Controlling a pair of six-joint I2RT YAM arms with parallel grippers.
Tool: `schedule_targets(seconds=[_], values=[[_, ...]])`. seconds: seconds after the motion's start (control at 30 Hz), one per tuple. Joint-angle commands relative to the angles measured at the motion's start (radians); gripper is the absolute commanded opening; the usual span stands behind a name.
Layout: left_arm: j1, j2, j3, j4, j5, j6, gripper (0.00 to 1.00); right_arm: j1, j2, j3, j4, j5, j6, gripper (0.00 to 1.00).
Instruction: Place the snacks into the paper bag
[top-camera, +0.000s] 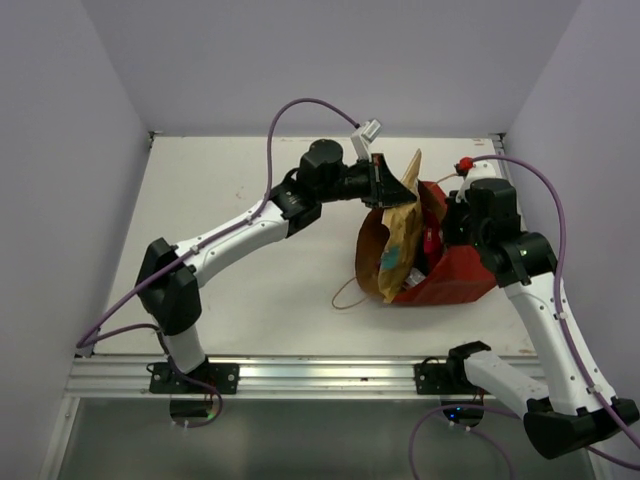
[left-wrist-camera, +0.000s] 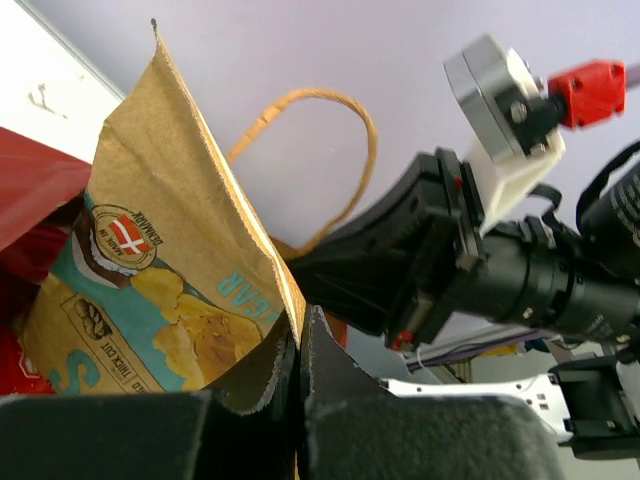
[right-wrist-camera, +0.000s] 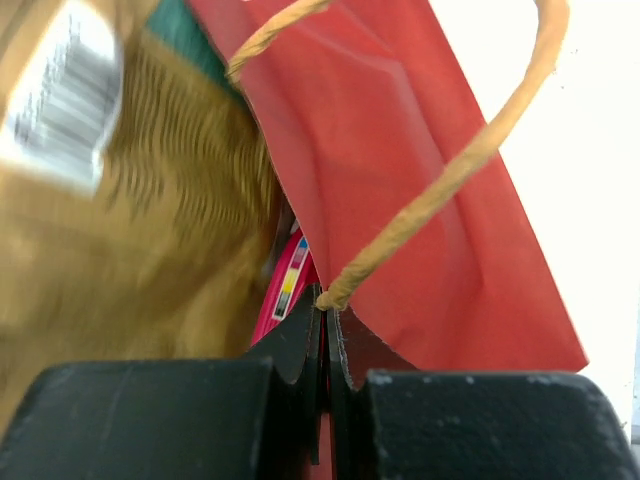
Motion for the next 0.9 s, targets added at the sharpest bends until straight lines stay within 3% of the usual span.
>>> schedule_targets(seconds=[0.0, 0.2, 0.43, 0.77, 0.8, 0.87], values=[[0.027, 0.020, 0.095, 0.156, 0.022, 0.050, 0.00, -0.005, -0.026, 0.013, 0.034, 0.001, -0.005, 0.00], [0.027, 0.020, 0.124, 0.236, -0.005, 0.071, 0.00, -0.005, -0.023, 0.008, 0.038, 0.001, -0.004, 0.00], [0.023, 0.038, -0.113, 0.393, -0.045, 0.103, 0.00, -0.005, -0.023, 0.007, 0.041, -0.003, -0.005, 0.00], [-0.053, 0.087, -0.181, 0.273, -0.124, 0.257, 0.00, -0.005, -0.023, 0.011, 0.034, 0.001, -0.005, 0.00], [-0.058, 0.089, -0.174, 0.244, -0.136, 0.274, 0.06, -0.005, -0.021, 0.013, 0.034, 0.001, -0.005, 0.00], [-0.070, 0.103, -0.132, 0.134, -0.163, 0.329, 0.32, -0.005, -0.018, 0.014, 0.032, 0.002, -0.004, 0.00]])
